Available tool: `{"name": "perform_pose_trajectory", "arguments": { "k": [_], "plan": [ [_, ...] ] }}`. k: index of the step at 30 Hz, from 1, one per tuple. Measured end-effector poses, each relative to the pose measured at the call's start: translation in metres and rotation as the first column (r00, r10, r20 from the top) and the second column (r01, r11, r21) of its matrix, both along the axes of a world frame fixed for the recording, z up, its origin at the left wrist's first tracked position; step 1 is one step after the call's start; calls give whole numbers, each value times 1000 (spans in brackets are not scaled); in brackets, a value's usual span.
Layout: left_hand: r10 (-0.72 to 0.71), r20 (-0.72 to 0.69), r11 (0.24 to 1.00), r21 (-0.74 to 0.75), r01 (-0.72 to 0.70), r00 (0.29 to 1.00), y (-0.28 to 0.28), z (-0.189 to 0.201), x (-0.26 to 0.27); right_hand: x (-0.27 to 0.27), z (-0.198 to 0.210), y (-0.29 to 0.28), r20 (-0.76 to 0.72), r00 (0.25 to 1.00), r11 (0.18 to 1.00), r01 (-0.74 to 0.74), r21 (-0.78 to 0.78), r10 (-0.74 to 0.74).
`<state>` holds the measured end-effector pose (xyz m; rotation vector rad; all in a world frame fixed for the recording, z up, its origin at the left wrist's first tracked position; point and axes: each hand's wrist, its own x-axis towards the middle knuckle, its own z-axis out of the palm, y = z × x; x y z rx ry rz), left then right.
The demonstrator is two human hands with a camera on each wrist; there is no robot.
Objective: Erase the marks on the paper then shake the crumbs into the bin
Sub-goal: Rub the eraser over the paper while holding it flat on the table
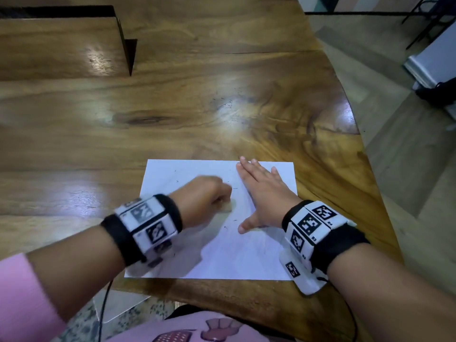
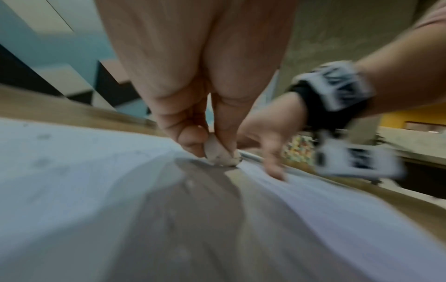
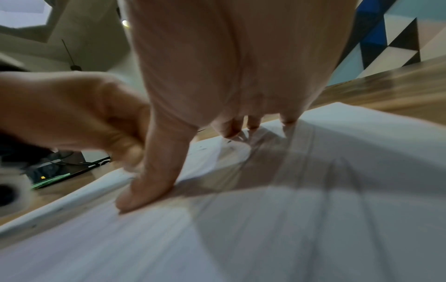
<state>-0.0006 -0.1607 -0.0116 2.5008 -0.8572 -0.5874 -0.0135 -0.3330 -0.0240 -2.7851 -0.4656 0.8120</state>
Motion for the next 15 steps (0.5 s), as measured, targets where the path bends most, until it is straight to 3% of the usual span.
{"name": "perform_pose_trajectory", "arguments": {
  "k": [2,7,15],
  "plan": [
    [23,5,1000,-3,-23,1000,-7,-1,11,0,1,0,0,1000,1000,2,2,-2],
    [-180,-90,984,-31,178,980,23,-6,-51,-1,1,-1,4,1000,1000,0,0,0],
    [-37,-40,999,-41,36,998,0,-7,-15,-1,1,-1,8,1000,1000,-3,0,3]
  ]
}}
